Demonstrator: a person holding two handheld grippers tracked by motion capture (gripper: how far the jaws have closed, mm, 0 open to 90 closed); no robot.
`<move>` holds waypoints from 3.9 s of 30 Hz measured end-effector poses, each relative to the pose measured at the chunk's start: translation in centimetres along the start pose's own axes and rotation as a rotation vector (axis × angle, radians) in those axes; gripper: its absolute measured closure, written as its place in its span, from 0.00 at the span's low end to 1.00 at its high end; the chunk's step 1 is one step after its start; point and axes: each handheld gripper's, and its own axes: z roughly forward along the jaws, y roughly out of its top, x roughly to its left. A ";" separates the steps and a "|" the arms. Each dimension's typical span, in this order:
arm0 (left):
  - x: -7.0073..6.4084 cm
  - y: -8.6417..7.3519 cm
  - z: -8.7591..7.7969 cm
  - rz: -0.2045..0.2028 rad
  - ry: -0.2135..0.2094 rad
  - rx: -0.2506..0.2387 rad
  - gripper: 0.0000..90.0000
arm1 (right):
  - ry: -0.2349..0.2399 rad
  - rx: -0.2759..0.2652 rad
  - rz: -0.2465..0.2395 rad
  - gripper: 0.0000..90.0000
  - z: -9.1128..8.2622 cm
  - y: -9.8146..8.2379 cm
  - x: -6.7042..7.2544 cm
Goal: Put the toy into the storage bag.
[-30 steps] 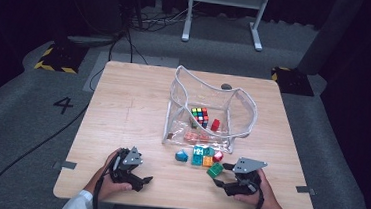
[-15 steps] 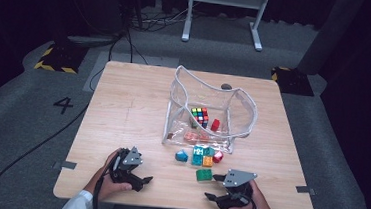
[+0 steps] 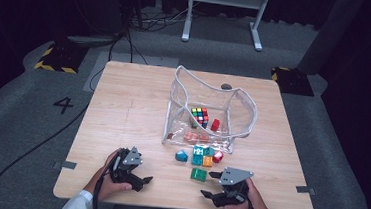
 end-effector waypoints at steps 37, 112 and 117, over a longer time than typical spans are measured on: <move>0.0 0.0 0.0 0.000 0.000 0.000 0.09 | -0.035 -0.029 -0.023 0.66 -2.6 -0.2 -2.8; 0.0 0.0 0.0 0.000 0.001 0.000 0.09 | -0.197 0.063 -0.063 0.66 -6.3 16.4 -17.1; 0.0 0.0 0.0 0.000 0.001 0.001 0.09 | -0.191 0.153 -0.083 0.66 -4.8 16.8 -17.1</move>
